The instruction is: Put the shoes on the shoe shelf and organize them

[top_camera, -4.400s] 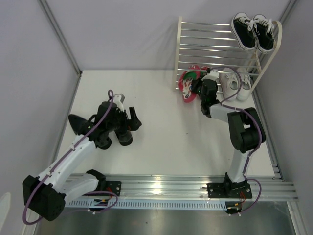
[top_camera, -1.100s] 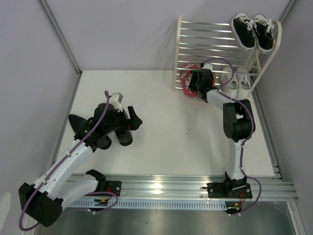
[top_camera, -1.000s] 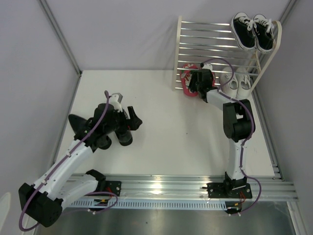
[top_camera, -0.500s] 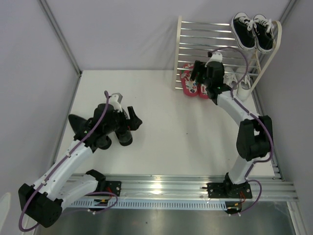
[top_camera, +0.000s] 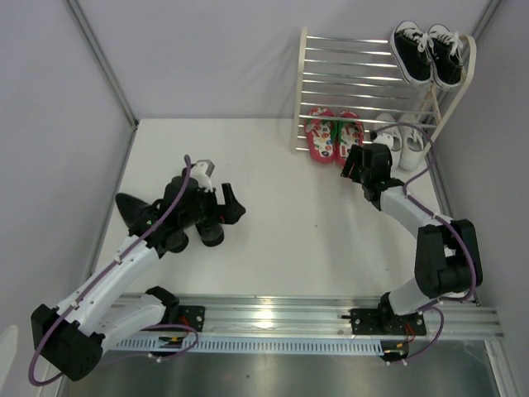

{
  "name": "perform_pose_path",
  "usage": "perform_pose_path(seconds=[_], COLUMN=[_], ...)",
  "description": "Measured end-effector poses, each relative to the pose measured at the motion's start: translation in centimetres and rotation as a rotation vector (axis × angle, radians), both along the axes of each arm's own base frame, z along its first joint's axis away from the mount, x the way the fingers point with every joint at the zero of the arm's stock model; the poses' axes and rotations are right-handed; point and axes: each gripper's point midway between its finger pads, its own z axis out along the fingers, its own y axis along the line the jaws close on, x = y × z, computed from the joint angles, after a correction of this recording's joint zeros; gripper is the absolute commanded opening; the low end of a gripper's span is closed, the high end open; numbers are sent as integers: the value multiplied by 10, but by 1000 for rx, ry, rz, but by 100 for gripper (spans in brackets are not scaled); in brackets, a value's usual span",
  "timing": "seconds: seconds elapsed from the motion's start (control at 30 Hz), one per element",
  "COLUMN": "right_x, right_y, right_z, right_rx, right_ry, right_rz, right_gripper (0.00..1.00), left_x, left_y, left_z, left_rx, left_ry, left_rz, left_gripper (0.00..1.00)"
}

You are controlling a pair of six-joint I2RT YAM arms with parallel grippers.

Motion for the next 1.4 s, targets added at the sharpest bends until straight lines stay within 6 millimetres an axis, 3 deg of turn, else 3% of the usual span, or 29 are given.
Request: perform_pose_path(seconds=[0.07, 0.17, 0.23, 0.27, 0.33, 0.37, 0.47, 0.6, 0.77, 0.9, 1.0, 1.13, 1.4], right_x=[-14, -28, -31, -33, -36, -39, -61, -108, -144, -152, -159, -163, -155], right_y=[-4, -5, -1, 4, 18, 32, 91, 172, 232, 293, 343, 390, 421], right_z=[-25, -45, -47, -44, -31, -22, 3, 24, 16, 5, -1, -10, -39], right_rx=[11, 37, 58, 71, 77, 72, 70, 117, 174, 191, 219, 247, 219], right_ry=[59, 105, 111, 107, 78, 57, 1, -32, 17, 77, 106, 124, 166], right_rz=[-25, -48, -39, -26, 13, 49, 202, 430, 564, 645, 702, 730, 692], right_gripper=[65, 64, 73, 86, 93, 99, 99, 99, 99, 99, 99, 99, 95], left_x=[0, 0, -1, 0, 2, 3, 2, -5, -22, -36, -43, -46, -52], left_y=[0, -1, 3, 7, 17, 25, 51, 88, 141, 176, 188, 188, 167], left_z=[-1, -2, -4, -3, -1, 0, 1, 0, 2, 6, 5, 8, 24], left_rx=[2, 11, 30, 45, 78, 97, 150, 202, 216, 222, 227, 184, 104], left_ry=[3, 9, 18, 20, 24, 34, 71, 135, 173, 177, 189, 163, 21], left_rz=[-1, 1, 17, 35, 88, 140, 275, 460, 717, 886, 943, 929, 726], left_gripper=[99, 99, 99, 99, 99, 99, 99, 99, 93, 93, 93, 95, 99])
